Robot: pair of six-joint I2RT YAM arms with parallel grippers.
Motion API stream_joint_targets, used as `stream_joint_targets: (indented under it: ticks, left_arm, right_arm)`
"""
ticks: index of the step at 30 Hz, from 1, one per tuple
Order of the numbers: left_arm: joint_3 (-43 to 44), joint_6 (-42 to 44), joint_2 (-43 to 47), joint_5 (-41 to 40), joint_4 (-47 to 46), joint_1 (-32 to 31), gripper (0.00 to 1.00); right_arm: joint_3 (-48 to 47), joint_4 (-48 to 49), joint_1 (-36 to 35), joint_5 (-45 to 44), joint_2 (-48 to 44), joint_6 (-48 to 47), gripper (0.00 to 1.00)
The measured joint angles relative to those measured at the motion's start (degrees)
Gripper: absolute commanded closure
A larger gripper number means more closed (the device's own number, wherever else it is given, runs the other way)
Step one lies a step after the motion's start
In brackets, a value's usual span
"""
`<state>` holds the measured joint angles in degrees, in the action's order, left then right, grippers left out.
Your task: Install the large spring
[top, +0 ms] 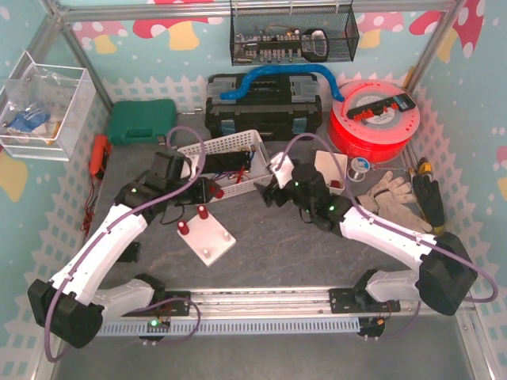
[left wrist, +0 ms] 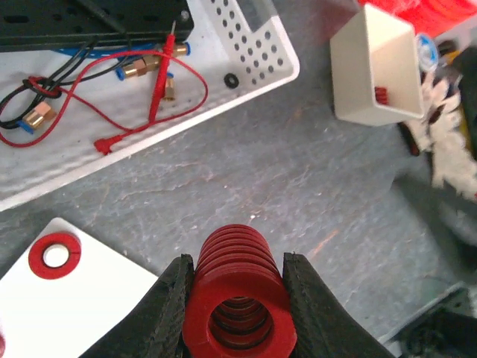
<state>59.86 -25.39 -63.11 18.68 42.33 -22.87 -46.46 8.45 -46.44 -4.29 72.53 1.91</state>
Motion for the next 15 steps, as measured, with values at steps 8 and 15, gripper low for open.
stream_joint_targets:
  ticks: [8,15]
  left_arm:
    - [-0.7,-1.3,-0.7,-11.6,2.4,-13.0,1.00]
    - [-2.6,-6.1,-4.7,-18.8,6.4,-21.0,1.00]
  right_arm:
    - [-5.0,-12.6,14.7,-9.3,-0.3,18.2,0.02]
    - [-8.8,-20.5,19.6,-10.9,0.0,25.4,0.01]
